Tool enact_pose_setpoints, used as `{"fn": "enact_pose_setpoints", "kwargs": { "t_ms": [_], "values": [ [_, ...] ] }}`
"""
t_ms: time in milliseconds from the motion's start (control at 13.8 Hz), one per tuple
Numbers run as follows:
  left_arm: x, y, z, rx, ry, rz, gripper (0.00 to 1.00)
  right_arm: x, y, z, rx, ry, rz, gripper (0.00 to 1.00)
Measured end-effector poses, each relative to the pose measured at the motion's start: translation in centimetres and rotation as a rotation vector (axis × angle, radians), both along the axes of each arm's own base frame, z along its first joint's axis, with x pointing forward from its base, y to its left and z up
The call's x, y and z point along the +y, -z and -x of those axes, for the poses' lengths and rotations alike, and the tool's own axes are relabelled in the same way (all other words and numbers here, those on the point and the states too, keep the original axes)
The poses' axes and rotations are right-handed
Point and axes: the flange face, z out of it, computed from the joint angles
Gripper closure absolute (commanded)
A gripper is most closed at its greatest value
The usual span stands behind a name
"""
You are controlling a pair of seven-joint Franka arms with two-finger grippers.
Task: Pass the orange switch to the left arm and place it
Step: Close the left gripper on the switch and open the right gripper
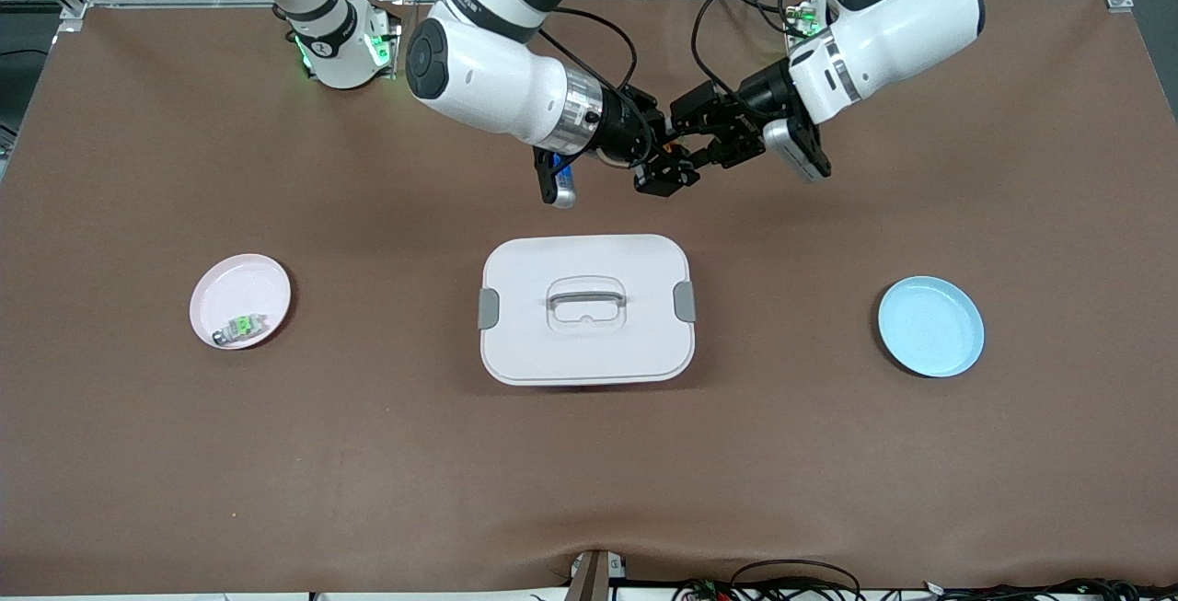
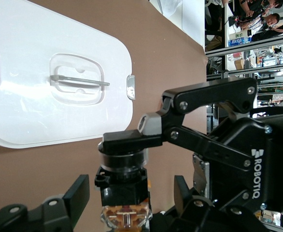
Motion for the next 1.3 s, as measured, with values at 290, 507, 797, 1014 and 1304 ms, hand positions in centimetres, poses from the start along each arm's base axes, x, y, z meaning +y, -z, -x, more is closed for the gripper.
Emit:
{"fn": "enact_pose_setpoints", "kwargs": {
  "t_ms": [290, 507, 797, 1014, 1304],
  "values": [
    [0.0, 0.2, 0.0, 0.005, -0.003, 0.002, 0.76, 0.1, -0.2, 0.0, -0.003, -0.001, -0.003, 0.76],
    [0.0, 0.4, -0.1, 0.009, -0.004, 0.002, 0.98, 0.1, 0.0, -0.1, -0.002, 0.000, -0.002, 0.75],
    [0.1, 0.4, -0.1, 0.006, -0.002, 0.002, 1.00, 0.1, 0.0, -0.1, -0.003, 0.001, -0.002, 0.52],
    [0.2, 0.3, -0.3, 0.003, -0.004, 0.002, 1.00, 0.2, 0.0, -0.1, -0.004, 0.008, -0.006, 0.10],
    [1.1, 0.4, -0.8, -0.008, -0.017, -0.003, 1.00, 0.2, -0.3, -0.6, -0.002, 0.024, -0.014, 0.00]
  ]
}}
